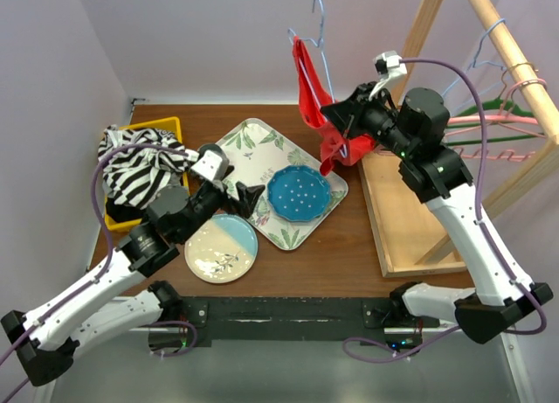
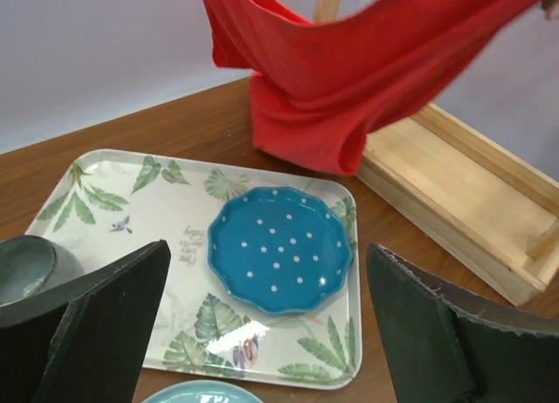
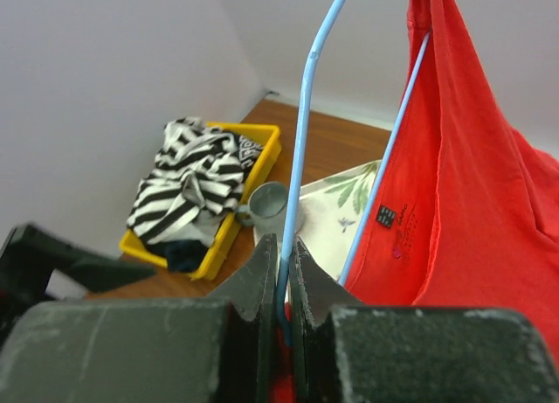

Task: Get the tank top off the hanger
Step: Pick up the hanger from the clothesline.

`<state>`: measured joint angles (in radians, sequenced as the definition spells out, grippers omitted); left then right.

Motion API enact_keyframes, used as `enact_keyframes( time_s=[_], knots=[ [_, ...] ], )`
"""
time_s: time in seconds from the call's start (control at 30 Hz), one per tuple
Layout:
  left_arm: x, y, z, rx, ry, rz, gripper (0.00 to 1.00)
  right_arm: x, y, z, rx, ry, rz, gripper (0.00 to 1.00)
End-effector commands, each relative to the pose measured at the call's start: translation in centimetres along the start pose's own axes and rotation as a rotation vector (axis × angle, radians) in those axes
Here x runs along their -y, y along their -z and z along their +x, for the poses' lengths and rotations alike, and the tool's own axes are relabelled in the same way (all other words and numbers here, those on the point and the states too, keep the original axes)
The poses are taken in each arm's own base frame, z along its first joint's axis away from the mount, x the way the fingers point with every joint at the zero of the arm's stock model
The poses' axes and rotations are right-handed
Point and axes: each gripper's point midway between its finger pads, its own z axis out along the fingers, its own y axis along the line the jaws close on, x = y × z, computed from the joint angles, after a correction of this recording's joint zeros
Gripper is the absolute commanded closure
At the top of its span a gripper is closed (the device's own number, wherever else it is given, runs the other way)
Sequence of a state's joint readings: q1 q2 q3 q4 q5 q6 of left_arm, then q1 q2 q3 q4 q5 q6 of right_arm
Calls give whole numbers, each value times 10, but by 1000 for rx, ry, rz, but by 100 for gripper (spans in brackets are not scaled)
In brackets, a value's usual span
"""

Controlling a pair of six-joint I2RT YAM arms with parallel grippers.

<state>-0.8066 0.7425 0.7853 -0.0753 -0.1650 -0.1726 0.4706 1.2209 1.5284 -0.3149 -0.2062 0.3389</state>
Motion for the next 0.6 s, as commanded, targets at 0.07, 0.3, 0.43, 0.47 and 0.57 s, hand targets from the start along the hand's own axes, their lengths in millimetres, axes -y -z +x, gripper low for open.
enact_keyframes(
  time_s=[0.07,0.3,0.43,0.47,0.57],
  knots=[
    [-17,-13,-91,208,14,-146,1,-64,52,-36,103,99,-279,100],
    [0,-52,-154,257,3,66,11,-90,86,-27,85,61,-407,100],
    [16,-60,-161,268,-4,206,16,-99,98,-28,100,43,-451,100],
    [21,-63,-158,258,-11,238,16,-101,99,-25,96,39,-467,100],
    [26,-67,-161,275,-22,276,18,-105,102,-18,71,21,-498,100]
  ],
)
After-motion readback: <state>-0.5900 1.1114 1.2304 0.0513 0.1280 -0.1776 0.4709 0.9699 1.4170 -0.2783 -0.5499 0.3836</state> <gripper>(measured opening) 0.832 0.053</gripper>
